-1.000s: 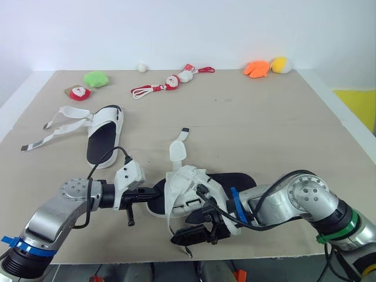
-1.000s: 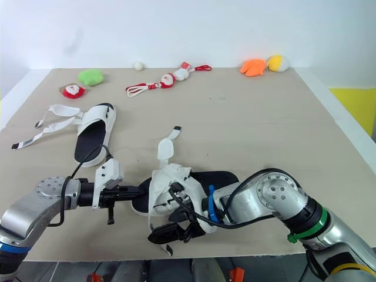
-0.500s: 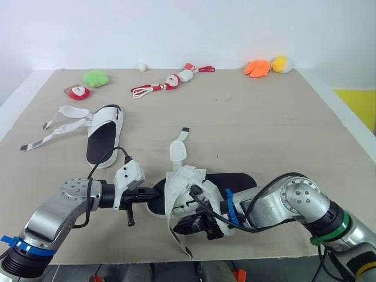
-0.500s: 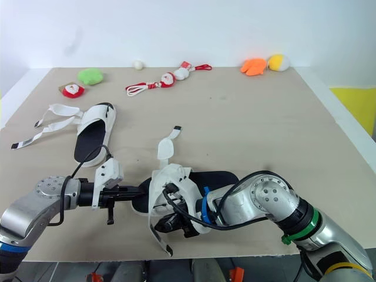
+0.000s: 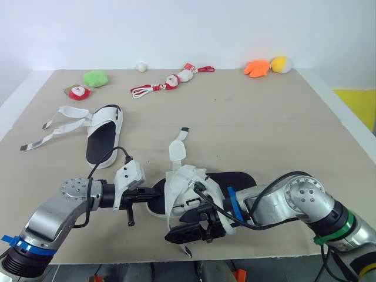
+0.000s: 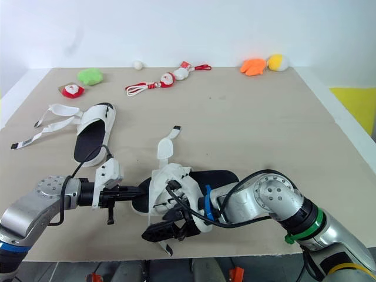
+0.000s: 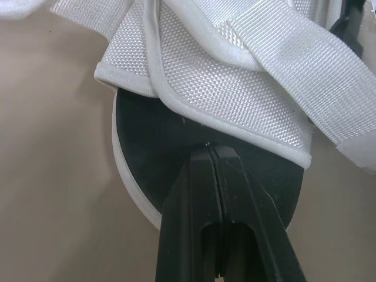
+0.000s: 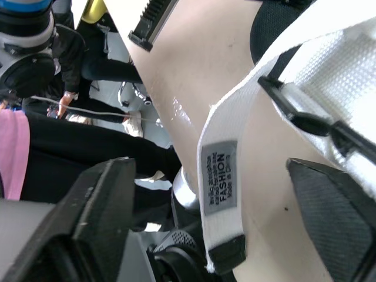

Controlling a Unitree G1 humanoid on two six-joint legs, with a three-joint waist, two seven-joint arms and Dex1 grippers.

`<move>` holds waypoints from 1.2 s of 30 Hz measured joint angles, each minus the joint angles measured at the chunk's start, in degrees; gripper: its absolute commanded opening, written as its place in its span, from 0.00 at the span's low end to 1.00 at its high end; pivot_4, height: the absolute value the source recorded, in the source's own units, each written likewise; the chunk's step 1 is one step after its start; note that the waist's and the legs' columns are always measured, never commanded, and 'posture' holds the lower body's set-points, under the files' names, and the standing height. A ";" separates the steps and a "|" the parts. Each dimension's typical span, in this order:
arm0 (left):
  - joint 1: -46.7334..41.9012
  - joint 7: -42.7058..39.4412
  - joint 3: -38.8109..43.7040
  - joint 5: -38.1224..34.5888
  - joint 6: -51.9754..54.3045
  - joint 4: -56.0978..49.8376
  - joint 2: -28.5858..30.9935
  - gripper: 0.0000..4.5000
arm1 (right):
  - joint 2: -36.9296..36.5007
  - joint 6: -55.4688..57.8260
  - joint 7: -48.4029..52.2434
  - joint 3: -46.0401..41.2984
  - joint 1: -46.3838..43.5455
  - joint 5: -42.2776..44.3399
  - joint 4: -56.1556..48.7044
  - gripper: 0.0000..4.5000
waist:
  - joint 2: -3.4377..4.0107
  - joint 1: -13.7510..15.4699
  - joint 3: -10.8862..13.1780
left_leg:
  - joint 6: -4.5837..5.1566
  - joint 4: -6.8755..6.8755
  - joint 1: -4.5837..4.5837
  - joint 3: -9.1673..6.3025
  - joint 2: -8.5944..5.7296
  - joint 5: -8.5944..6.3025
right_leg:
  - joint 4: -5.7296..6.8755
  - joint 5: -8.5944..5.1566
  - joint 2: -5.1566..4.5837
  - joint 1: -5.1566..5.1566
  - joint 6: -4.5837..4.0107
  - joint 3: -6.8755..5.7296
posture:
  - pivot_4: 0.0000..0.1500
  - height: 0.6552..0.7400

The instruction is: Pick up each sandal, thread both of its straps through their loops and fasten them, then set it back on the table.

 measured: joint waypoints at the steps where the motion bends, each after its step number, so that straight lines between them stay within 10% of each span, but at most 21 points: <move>1: -0.03 -0.01 -0.01 0.00 -0.03 0.02 0.00 0.00 | 0.88 -0.23 -1.47 0.77 0.00 0.00 0.00 0.97 | 0.00 -0.01 0.00 | 0.01 0.00 0.00 0.00 0.01 0.01 | 0.00 0.01 0.00 0.00 -0.01 0.00 | 1.00 1.00; 10: -0.05 0.05 -0.18 -0.07 -0.11 0.01 -0.02 0.00 | 1.56 -0.63 -6.31 1.39 -0.01 0.55 -1.08 0.89 | 0.00 -0.02 0.00 | 0.01 0.00 -0.01 0.00 0.00 0.01 | 0.00 0.02 -0.01 -0.01 -0.01 0.01 | 1.00 1.00; 20: -0.05 0.01 -0.23 -0.26 -0.23 0.06 -0.04 0.00 | 1.65 -1.34 -8.56 1.48 -0.01 0.42 -0.49 0.02 | 0.00 0.00 0.00 | 0.01 0.00 -0.05 0.00 0.00 0.01 | 0.00 0.00 -0.01 -0.03 -0.03 0.01 | 1.00 1.00; 33: -1.09 -0.27 -0.89 -0.19 -1.12 1.71 -1.18 0.00 | 0.53 4.29 3.37 -6.14 -7.15 0.29 8.39 0.02 | 0.01 0.20 0.00 | 0.05 0.02 -0.15 -0.03 -0.03 0.03 | -0.01 0.00 -0.02 -0.03 -0.06 0.00 | 1.00 1.00; 36: -1.50 -0.26 -1.30 -0.18 -1.47 1.82 -1.60 0.00 | -3.29 5.25 4.66 -5.84 -6.90 0.10 4.84 0.20 | 0.01 0.25 0.00 | 0.06 0.02 -0.33 -0.04 -0.09 0.02 | -0.04 -0.01 -0.06 -0.15 -0.04 0.00 | 1.00 1.00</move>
